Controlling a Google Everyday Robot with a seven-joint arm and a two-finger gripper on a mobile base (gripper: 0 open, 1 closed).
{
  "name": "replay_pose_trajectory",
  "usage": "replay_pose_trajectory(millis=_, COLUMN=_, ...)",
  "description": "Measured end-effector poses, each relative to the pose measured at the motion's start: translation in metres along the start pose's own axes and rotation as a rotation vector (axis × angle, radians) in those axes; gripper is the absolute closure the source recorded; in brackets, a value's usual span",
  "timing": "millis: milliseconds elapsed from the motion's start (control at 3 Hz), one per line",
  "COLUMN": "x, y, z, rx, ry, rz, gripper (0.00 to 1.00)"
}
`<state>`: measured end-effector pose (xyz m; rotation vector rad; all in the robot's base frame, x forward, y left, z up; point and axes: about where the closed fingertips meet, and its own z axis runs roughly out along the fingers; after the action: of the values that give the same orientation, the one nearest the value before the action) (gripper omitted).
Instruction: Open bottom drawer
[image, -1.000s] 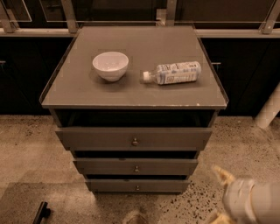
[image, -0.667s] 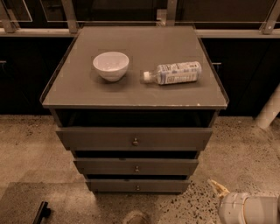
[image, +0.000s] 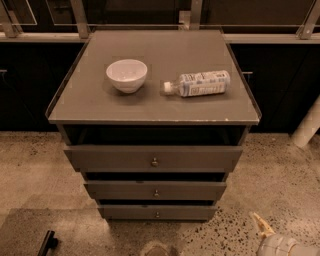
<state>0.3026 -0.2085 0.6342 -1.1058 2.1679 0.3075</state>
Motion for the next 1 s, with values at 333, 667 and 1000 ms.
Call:
replay_pose_trajectory(millis=333, x=0.035, y=-0.011, z=0.048, rx=-0.017, ry=-0.05, rz=0.064, gripper=0.0)
replay_pose_trajectory(millis=667, x=0.057, y=-0.014, z=0.098, rx=-0.077, ry=-0.088, rz=0.128, gripper=0.0)
replay_pose_trajectory(millis=1000, x=0.074, y=-0.012, z=0.142, rx=-0.139, ry=-0.091, rz=0.167, gripper=0.0)
